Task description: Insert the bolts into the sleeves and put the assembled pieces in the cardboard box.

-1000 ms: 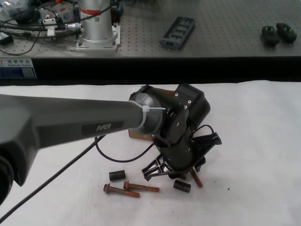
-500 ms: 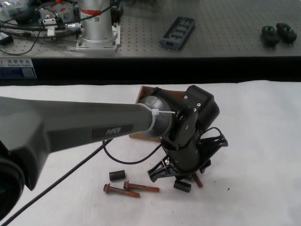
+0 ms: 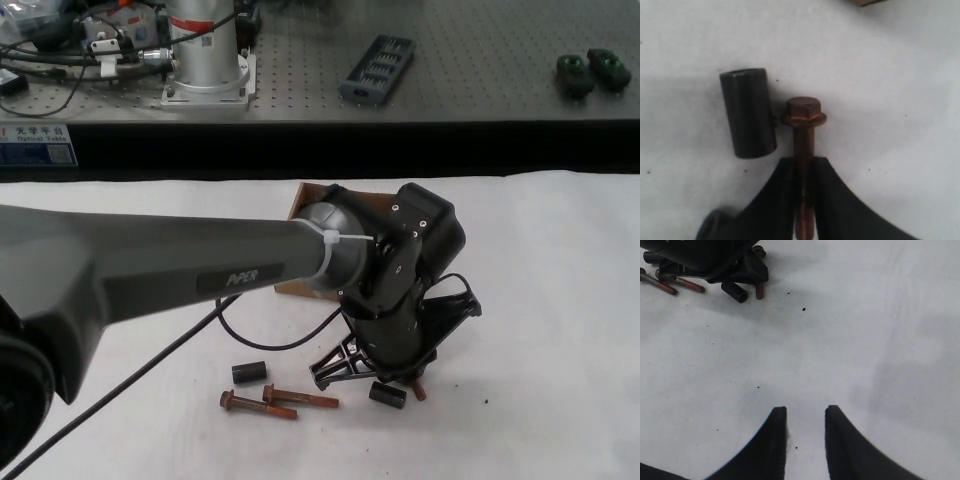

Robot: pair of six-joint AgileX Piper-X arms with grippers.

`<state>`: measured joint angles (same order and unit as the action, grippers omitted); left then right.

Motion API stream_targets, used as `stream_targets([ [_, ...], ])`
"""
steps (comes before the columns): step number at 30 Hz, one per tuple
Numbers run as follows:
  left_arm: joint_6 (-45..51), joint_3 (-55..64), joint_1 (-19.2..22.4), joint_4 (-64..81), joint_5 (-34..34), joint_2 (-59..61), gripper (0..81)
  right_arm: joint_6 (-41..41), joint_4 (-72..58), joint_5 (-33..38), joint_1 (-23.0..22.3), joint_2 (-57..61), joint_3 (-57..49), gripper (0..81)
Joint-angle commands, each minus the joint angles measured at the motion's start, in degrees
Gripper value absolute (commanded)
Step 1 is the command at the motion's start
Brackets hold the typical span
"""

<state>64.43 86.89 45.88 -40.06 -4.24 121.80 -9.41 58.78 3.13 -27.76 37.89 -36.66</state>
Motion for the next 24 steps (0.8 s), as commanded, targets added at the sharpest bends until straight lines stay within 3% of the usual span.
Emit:
stream_targets([
  [1, 0.03, -0.30, 0.76, -2.23, -1.46, 1.86, 0.6, -0.49, 0.08, 0.69, 0.44, -0.70, -0.04, 20.0],
  [8, -2.86, -0.30, 0.58, -2.13, -3.81, 0.86, 0.6, -0.12, 0.08, 0.67, 0.44, -0.70, -0.04, 20.0],
  [15, -22.85, -0.30, -1.29, 2.08, -3.79, -4.35, 0.6, 1.00, -0.68, 1.14, 0.44, -0.70, -0.04, 20.0],
  [24, -30.67, -0.30, -5.49, 8.86, -2.89, -13.82, 0.6, 10.82, -4.49, 10.92, 0.44, 1.14, -0.04, 15.7],
])
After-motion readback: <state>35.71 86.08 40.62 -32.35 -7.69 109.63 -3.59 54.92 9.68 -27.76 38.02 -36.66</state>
